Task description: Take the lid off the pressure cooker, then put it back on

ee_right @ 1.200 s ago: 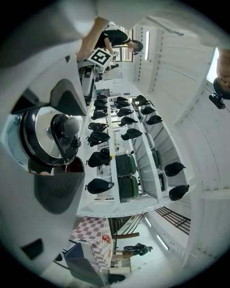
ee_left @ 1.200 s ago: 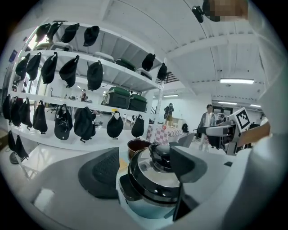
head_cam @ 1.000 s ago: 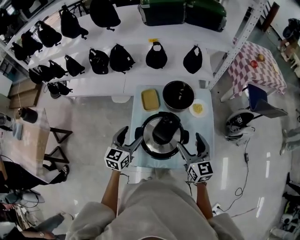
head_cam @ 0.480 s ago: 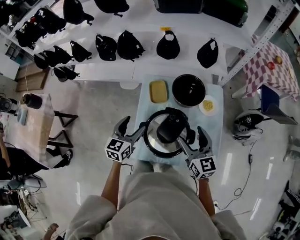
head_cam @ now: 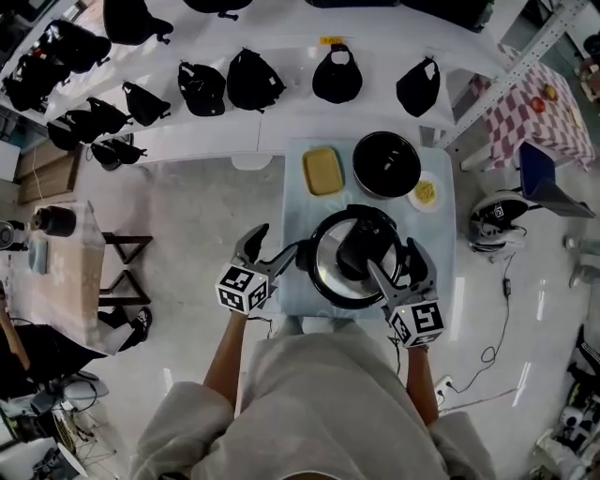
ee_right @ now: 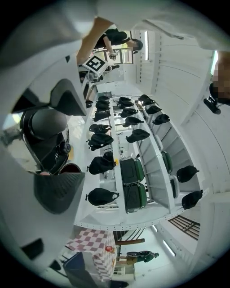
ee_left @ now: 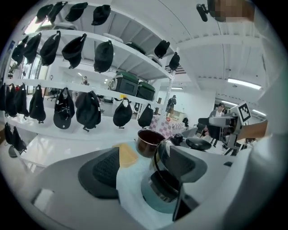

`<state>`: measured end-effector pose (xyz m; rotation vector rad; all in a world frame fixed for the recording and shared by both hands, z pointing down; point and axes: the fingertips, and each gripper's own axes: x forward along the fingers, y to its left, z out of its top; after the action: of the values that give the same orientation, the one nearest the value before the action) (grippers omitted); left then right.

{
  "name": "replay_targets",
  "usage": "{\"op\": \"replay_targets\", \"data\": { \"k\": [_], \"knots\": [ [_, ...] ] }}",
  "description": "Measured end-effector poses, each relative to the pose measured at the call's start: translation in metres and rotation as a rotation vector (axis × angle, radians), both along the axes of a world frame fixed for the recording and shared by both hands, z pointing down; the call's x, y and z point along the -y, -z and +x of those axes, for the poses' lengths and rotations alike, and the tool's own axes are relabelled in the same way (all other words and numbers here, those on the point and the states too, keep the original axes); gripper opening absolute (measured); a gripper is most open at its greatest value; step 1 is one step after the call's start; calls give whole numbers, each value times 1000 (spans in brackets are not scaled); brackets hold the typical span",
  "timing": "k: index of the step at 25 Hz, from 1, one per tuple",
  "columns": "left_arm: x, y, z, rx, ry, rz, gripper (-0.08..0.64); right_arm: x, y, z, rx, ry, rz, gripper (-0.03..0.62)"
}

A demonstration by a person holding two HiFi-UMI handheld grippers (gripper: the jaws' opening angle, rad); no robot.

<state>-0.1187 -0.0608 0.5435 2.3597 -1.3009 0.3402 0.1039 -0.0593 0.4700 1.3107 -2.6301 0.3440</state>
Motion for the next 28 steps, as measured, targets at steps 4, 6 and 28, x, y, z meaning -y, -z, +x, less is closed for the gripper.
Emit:
{"op": "replay_targets", "data": {
  "k": [4,6,28],
  "knots": [
    [-6,-22,-2,-101,-95,-103,331,-3,1,-16,-17,-44,1,365],
    [-8,-32,-1,-179,-127,-165,331,-6,0,-22,-28,-58,-2,365],
    [-22,-92,31,-721,-182,-611,331,-9,-8,-27,-87,-29,-33,365]
  ]
}}
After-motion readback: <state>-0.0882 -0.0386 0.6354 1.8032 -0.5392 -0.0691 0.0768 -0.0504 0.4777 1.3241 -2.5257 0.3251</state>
